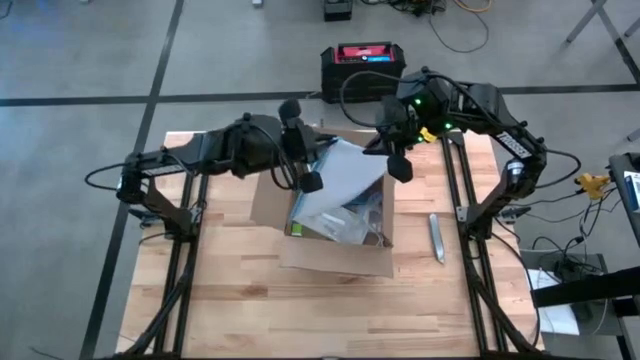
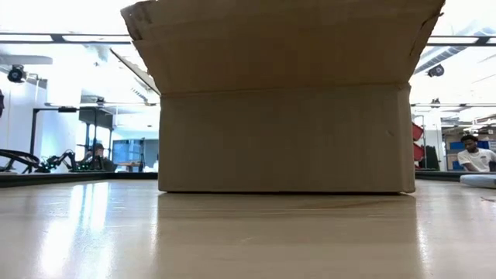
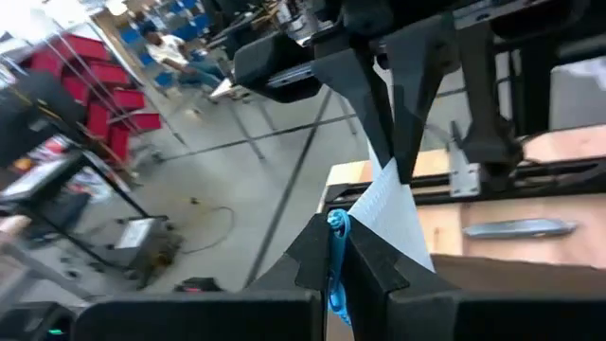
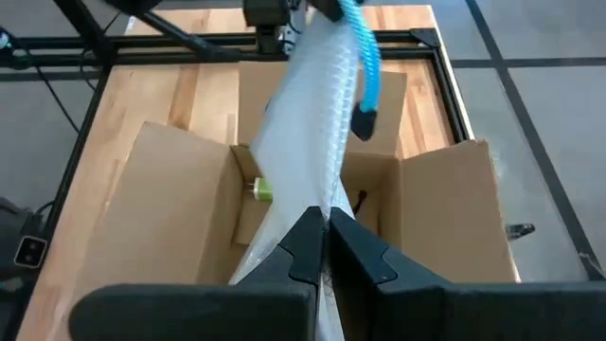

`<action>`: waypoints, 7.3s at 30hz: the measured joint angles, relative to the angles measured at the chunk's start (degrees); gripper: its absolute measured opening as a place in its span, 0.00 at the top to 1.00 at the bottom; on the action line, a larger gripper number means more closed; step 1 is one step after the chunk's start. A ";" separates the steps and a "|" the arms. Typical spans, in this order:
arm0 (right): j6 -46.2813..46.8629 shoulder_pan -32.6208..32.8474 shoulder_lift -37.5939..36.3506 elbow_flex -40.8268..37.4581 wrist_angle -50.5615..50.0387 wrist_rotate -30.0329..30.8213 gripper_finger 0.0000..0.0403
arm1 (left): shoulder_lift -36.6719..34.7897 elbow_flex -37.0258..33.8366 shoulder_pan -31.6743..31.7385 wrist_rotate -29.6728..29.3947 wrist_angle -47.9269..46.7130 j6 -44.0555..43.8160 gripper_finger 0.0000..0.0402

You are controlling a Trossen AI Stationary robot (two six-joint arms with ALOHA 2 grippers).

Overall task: Unpack boxes
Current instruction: Open the blue zip bag

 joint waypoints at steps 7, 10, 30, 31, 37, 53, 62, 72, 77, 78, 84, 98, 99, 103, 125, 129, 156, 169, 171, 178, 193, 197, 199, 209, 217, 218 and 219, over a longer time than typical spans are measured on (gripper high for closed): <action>-0.42 1.12 3.18 -0.17 0.53 -0.28 0.99 | 0.22 0.00 -0.04 4.22 3.58 -3.40 1.00; -0.56 1.93 4.49 -0.17 1.87 -0.17 0.95 | 0.22 0.00 -0.04 4.53 3.72 -4.33 1.00; -4.42 3.04 4.87 0.15 10.71 -0.52 0.98 | 0.42 0.00 -0.02 4.66 3.60 -6.38 1.00; -3.91 3.04 4.41 0.15 10.71 -0.38 0.98 | 0.25 0.00 -0.04 4.68 3.79 -6.81 1.00; -3.19 3.04 2.15 0.17 11.25 0.00 1.00 | -0.74 -0.02 -0.04 4.73 4.27 -10.48 1.00; -1.78 4.42 0.17 0.17 1.04 1.75 1.00 | -4.57 -16.93 0.55 4.47 19.88 -23.30 1.00; -0.40 5.64 -0.63 -0.96 -0.21 1.50 1.00 | -15.36 -39.82 0.80 3.39 46.67 -33.66 1.00; -0.43 5.64 0.23 -1.68 1.21 1.51 1.00 | -15.66 -49.44 0.72 10.25 60.14 -32.71 1.00; -2.05 5.66 0.46 -3.04 1.27 1.51 1.00 | -14.51 -41.68 1.23 12.15 53.43 -28.17 0.98; -2.65 5.66 0.46 -3.29 1.29 1.51 1.00 | -14.48 -39.41 1.78 12.55 50.17 -27.84 0.97; -6.91 5.92 0.52 -3.61 1.53 1.51 1.00 | -8.68 -25.28 5.75 28.35 33.24 -29.29 0.85; -8.21 6.03 1.40 -3.67 0.48 2.09 1.00 | 12.42 12.94 7.22 31.24 -7.40 -15.31 0.55; -8.04 6.03 1.40 -3.67 0.25 2.11 1.00 | 13.41 15.06 7.34 31.16 -10.06 -14.77 0.54; -7.56 6.13 1.40 -3.67 0.07 2.12 1.00 | 16.22 20.55 7.50 30.98 -16.84 -13.95 0.53; -6.87 6.16 1.40 -3.67 -0.01 2.11 1.00 | 16.38 21.79 9.16 37.73 -18.38 -13.96 0.78; -6.67 6.16 1.40 -3.67 -0.02 2.14 1.00 | 16.39 21.79 9.18 41.49 -18.24 -14.17 0.74; -3.73 6.12 1.47 -3.62 -1.61 2.98 1.00 | 18.13 21.74 9.89 38.48 -15.61 -14.38 1.00; -5.47 5.49 2.39 -4.02 -7.41 6.44 1.00 | 15.48 21.92 9.75 38.54 -15.33 -14.47 1.00; -5.43 5.40 2.39 -4.47 -7.55 6.40 1.00 | 15.23 21.90 9.75 38.54 -15.70 -14.87 1.00; -5.43 5.22 1.95 -4.66 -7.29 9.43 1.00 | 15.04 21.85 9.75 38.38 -22.91 -15.90 1.00; -6.96 5.11 -3.97 -4.66 -1.99 13.90 1.00 | 14.82 14.34 8.43 37.01 -27.24 -16.93 1.00; -7.18 5.11 -4.82 -4.66 -2.11 11.23 1.00 | 14.82 9.72 8.44 36.97 -26.34 -16.85 1.00; -7.49 5.11 -5.01 -4.66 -2.75 9.55 1.00 | 14.69 7.72 8.49 36.97 -25.89 -16.85 1.00; -7.49 5.11 -9.73 -4.66 -2.12 10.25 1.00 | 13.76 -4.62 8.57 36.99 -27.15 -18.59 1.00; -6.41 5.11 -13.78 -4.66 -0.42 10.47 1.00 | 9.07 -15.98 8.57 36.97 -28.84 -21.18 1.00; -6.06 5.11 -13.78 -4.66 -0.43 10.37 1.00 | 8.18 -17.04 8.57 36.96 -28.87 -21.82 1.00; -5.55 5.11 -13.67 -4.81 -0.41 9.86 1.00 | 7.08 -17.87 8.57 36.92 -29.04 -22.38 1.00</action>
